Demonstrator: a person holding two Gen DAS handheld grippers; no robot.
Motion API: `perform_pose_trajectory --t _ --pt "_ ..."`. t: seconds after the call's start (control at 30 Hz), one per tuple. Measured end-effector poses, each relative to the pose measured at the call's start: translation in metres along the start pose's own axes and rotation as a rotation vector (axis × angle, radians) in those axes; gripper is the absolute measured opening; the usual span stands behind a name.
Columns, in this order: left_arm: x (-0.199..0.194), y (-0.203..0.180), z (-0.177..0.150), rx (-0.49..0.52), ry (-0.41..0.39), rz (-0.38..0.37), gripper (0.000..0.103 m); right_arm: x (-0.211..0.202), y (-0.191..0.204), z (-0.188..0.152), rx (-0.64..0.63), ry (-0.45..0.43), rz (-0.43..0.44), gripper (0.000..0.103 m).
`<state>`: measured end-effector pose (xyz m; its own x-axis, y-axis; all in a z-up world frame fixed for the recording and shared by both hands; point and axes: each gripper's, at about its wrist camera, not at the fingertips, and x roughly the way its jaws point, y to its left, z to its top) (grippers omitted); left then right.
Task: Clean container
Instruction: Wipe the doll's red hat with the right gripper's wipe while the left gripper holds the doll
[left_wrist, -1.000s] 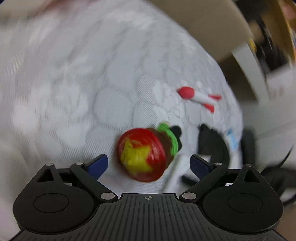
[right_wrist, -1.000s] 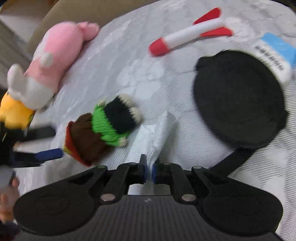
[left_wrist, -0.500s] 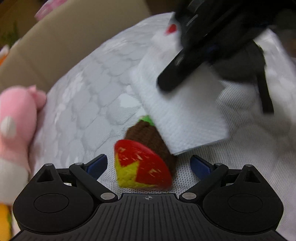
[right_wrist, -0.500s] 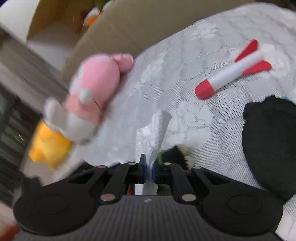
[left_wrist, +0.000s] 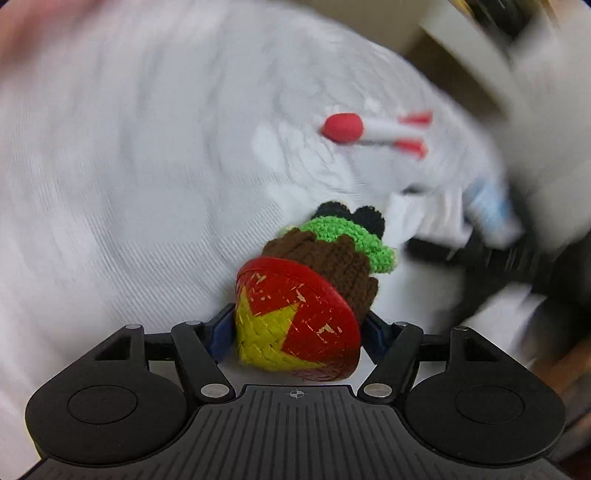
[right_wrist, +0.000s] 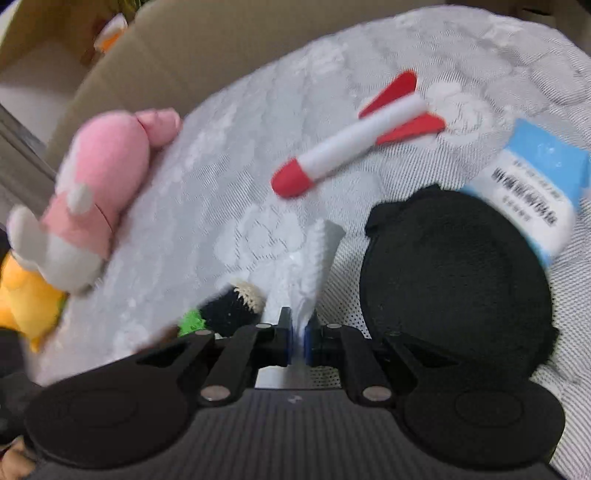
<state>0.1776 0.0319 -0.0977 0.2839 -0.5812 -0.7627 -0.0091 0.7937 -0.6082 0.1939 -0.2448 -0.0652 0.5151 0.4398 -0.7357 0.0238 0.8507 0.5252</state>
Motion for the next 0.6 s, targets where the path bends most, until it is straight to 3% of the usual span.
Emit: perform_pose_trajectory --t 0.07,0.2,0.37,0.43,0.5,0.6 --pt "0.002 0.014 -0.007 -0.150 0.058 -0.102 0.073 -0.014 0.002 -0.002 0.008 -0.023 0.026 0.007" --pt "0.003 0.032 -0.018 -0.290 0.103 -0.091 0.073 -0.041 0.005 -0.010 0.060 -0.054 0.126 0.007" --pt "-0.008 0.065 -0.016 -0.513 0.024 -0.130 0.089 -0.051 0.015 -0.020 0.167 -0.022 0.404 0.007" --pt "-0.009 0.073 -0.014 -0.553 0.009 -0.138 0.090 -0.038 0.026 -0.026 0.136 0.009 0.389 0.007" --pt "-0.008 0.073 -0.013 -0.554 0.011 -0.140 0.093 -0.018 0.040 -0.034 0.053 0.045 0.315 0.007" --pt "-0.008 0.071 -0.009 -0.533 -0.004 -0.082 0.091 0.007 0.055 -0.043 -0.066 0.082 0.232 0.007"
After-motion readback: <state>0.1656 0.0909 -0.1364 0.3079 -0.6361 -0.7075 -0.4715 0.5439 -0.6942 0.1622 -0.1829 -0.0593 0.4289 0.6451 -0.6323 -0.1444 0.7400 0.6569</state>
